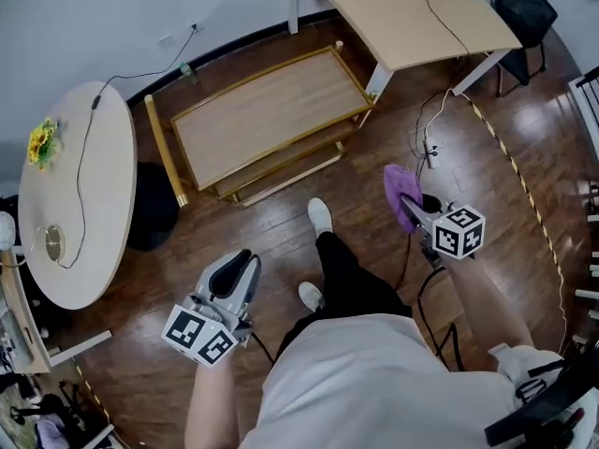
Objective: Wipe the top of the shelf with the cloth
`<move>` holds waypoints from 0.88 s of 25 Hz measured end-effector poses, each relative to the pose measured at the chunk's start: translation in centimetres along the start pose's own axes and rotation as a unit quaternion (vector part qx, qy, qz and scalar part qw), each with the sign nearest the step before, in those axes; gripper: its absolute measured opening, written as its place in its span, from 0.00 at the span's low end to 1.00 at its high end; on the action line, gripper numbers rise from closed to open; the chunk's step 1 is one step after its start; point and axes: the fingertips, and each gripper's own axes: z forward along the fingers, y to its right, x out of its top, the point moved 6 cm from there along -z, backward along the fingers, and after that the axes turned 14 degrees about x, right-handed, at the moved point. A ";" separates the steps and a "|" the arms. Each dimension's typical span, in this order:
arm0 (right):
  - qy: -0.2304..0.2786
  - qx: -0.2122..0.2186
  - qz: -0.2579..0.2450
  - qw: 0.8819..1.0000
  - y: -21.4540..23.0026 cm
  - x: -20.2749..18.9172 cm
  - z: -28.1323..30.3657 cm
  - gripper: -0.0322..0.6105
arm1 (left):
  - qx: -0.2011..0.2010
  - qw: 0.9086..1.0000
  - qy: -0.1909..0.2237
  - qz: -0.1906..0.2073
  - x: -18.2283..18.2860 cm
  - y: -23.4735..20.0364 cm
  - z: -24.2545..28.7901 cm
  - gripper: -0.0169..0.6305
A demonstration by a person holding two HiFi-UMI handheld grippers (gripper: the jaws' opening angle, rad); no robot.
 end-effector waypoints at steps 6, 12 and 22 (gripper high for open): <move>0.043 0.027 -0.030 0.998 -7.7 1.0 -4.4 0.13 | 0.019 1.000 -0.009 0.022 -3.4 1.2 -5.3 0.15; 0.064 0.056 -0.054 0.995 -8.7 1.3 -8.5 0.13 | 0.044 0.999 -0.022 0.013 -6.1 5.1 -6.3 0.15; 0.077 0.082 -0.091 0.989 -6.7 1.5 -16.4 0.13 | 0.007 1.000 -0.010 0.019 -6.7 16.3 -1.7 0.15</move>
